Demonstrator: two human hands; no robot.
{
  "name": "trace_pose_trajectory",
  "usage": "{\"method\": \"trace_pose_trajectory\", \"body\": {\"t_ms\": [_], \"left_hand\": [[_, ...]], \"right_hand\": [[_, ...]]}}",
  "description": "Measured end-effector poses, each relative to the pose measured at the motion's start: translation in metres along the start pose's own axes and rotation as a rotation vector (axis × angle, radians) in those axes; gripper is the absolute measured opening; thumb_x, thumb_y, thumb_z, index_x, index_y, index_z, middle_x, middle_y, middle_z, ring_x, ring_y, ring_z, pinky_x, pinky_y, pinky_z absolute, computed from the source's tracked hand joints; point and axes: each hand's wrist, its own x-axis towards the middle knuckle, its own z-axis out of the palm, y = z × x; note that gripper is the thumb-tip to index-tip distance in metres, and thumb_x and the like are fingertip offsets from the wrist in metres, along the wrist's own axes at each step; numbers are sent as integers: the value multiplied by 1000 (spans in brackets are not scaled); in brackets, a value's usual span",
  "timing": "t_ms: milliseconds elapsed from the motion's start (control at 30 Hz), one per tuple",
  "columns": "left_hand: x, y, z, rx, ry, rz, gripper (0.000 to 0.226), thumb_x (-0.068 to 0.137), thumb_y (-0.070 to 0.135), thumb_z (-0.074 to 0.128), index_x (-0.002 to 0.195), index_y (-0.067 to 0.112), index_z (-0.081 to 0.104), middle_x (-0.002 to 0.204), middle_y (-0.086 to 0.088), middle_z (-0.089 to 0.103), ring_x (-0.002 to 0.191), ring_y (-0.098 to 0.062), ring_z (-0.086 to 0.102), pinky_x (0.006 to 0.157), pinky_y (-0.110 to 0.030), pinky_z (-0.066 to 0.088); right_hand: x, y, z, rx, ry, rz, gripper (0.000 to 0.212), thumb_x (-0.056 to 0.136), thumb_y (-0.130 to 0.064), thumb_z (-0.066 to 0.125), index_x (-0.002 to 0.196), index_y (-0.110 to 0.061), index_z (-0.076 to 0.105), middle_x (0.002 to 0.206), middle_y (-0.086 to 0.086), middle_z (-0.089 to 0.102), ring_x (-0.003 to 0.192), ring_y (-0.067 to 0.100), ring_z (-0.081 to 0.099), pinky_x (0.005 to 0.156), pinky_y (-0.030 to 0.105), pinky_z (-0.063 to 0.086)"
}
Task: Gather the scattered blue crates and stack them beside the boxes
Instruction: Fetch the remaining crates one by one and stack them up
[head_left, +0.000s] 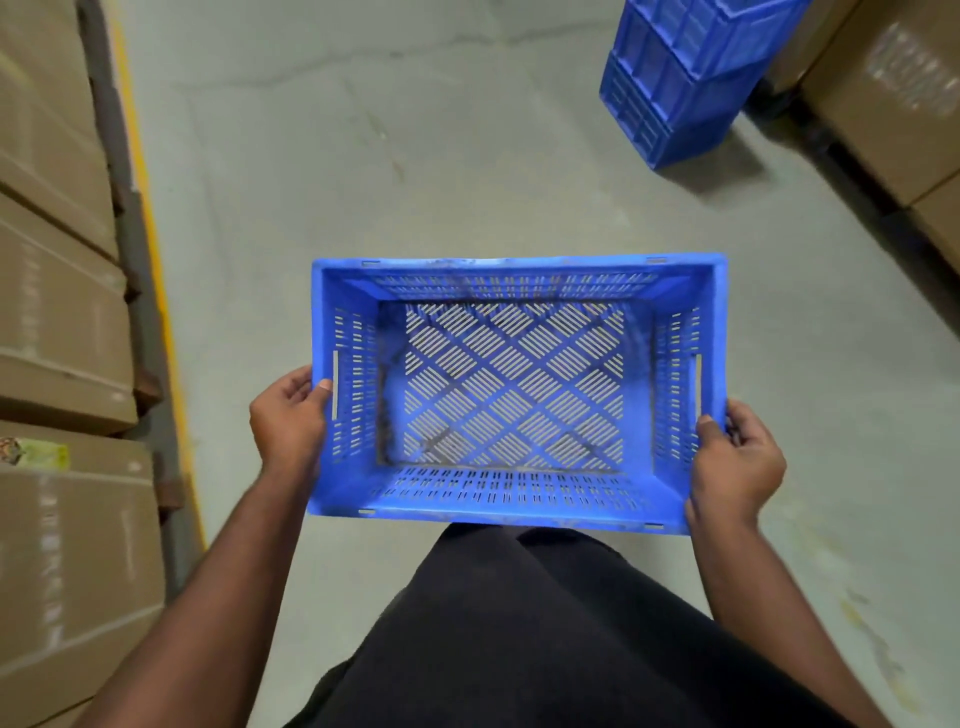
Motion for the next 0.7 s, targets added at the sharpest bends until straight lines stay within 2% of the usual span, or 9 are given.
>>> {"method": "trace_pose_trajectory", "body": {"t_ms": [67, 133, 233, 333, 467, 567, 633, 700], "left_hand": [[41, 26, 14, -3, 15, -6, 25, 89, 9, 69, 113, 11, 72, 104, -8, 77, 99, -27, 74, 94, -50, 57], [79, 52, 31, -9, 21, -5, 24, 89, 8, 69, 113, 11, 72, 104, -9, 76, 100, -28, 74, 94, -51, 57], [138, 87, 56, -12, 13, -23, 16, 88, 11, 70, 101, 20, 74, 101, -6, 77, 99, -28, 74, 93, -51, 58], [206, 119, 89, 12, -6, -42, 13, 83, 19, 73, 94, 27, 75, 99, 0, 78, 95, -24, 75, 92, -51, 58], [305, 163, 148, 23, -52, -12, 19, 88, 14, 70, 105, 21, 74, 99, -1, 78, 94, -23, 75, 92, -49, 58], [377, 204, 191, 43, -102, 19, 25, 89, 13, 71, 113, 16, 73, 101, -1, 77, 94, -20, 75, 94, -46, 58], [417, 237, 218, 60, -155, 34, 25, 89, 8, 70, 113, 15, 72, 102, -3, 77, 93, -20, 74, 93, -41, 57], [459, 270, 247, 102, -268, 59, 25, 88, 3, 68, 111, 11, 68, 104, -8, 76, 92, -24, 73, 88, -41, 58]], "right_hand": [[23, -26, 50, -18, -12, -19, 36, 90, -1, 67, 125, -5, 68, 103, 2, 69, 66, -17, 60, 76, 10, 52], [46, -53, 96, -35, -30, -40, 36, 90, -2, 68, 125, -5, 69, 101, 0, 69, 68, -17, 60, 80, 15, 53], [78, -90, 160, -70, -26, -62, 34, 90, -2, 67, 123, -8, 70, 98, -5, 70, 71, -16, 62, 81, 14, 51], [111, -117, 222, -110, -24, -91, 31, 88, -5, 66, 117, -11, 72, 100, 0, 73, 85, 5, 67, 86, 25, 54], [159, -142, 310, -111, 12, -99, 30, 87, -5, 66, 116, -13, 73, 97, 0, 72, 86, 12, 65, 85, 31, 53], [192, -162, 371, -106, 85, -74, 33, 88, -5, 68, 121, -10, 71, 103, 2, 72, 91, 14, 67, 91, 34, 54], [212, -180, 402, -106, 125, -66, 34, 88, -5, 68, 122, -8, 71, 104, 3, 72, 91, 13, 67, 92, 33, 54], [235, -198, 429, -117, 128, -70, 30, 88, -5, 68, 118, -9, 71, 103, 9, 74, 83, 8, 66, 85, 28, 54]]}}
